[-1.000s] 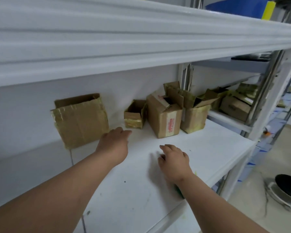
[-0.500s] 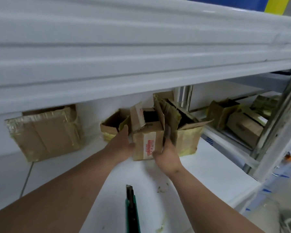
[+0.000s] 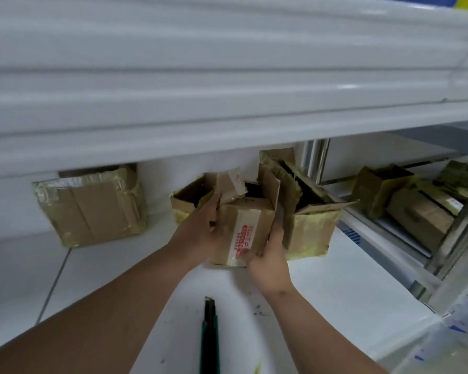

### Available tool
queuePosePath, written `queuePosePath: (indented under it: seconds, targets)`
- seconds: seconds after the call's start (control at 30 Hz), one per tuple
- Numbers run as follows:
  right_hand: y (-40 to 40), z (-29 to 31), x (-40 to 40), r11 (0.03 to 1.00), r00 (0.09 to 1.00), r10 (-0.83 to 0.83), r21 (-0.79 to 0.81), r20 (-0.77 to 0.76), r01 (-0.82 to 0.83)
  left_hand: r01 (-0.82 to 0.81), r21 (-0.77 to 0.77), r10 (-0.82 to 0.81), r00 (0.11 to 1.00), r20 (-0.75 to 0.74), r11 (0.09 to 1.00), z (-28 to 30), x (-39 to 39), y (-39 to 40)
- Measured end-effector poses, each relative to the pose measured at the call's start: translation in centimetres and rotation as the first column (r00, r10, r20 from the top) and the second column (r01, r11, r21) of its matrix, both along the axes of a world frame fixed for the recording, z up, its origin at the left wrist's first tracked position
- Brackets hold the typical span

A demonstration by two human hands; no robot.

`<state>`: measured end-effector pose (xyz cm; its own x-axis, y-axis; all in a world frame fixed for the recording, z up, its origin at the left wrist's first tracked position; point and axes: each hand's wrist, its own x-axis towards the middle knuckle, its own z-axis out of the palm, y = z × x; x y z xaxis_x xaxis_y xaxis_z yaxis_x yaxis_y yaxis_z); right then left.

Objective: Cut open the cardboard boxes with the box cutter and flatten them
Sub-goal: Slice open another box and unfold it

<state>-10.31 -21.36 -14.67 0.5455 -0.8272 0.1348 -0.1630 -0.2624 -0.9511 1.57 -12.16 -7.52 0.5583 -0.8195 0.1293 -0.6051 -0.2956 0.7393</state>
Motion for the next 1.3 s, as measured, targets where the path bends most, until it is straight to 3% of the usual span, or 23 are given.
queuePosePath:
  seconds: [0.33,0.43,0.6,0.77,0.87,0.93,1.03,1.13,1.2,1.3]
  targets:
    - [9.2,2.8,-1.0,0.995,0.962,0.031,0.083,0.271,-0.056,0.025,-0.032,-0.018,0.978,0.208,0.999,2.8,-1.4,7.9]
    - [12.9,4.0,-0.7,0.996,0.953,0.016,0.078,0.304,-0.042,0.046,-0.083,-0.028,0.980,0.199,0.995,3.4,-1.9,11.7]
    - [18.5,5.3,0.0,0.988,0.995,-0.065,0.144,0.074,0.054,0.051,-0.179,-0.047,0.999,0.025,0.983,4.3,-3.3,19.2]
    - [23.3,5.7,1.1,0.986,0.997,-0.021,0.167,0.068,0.009,-0.012,-0.161,0.004,0.999,-0.052,0.987,4.2,-1.6,25.0]
    - [25.2,5.7,1.7,0.963,0.993,0.017,0.266,0.118,-0.048,0.009,-0.088,-0.014,0.998,-0.054,0.996,4.4,-0.9,27.8]
    - [25.7,5.1,1.9,0.922,0.982,0.085,0.361,0.167,-0.142,0.020,0.011,-0.020,0.999,0.034,1.000,4.3,-0.2,29.3]
    - [26.0,4.7,1.5,0.759,0.934,0.263,0.545,0.242,-0.355,-0.024,0.252,-0.042,0.966,0.255,0.967,3.7,0.9,31.1]
    - [25.1,4.4,1.3,0.638,0.876,0.416,0.608,0.244,-0.473,-0.050,0.400,-0.112,0.922,0.371,0.915,3.2,1.2,31.4]
    - [24.2,4.1,1.3,0.638,0.877,0.448,0.624,0.176,-0.451,-0.053,0.423,-0.112,0.927,0.357,0.905,2.5,1.6,30.8]
    - [22.8,3.8,1.5,0.775,0.888,0.440,0.556,-0.135,-0.299,-0.050,0.416,-0.102,0.937,0.334,0.908,0.7,2.1,29.4]
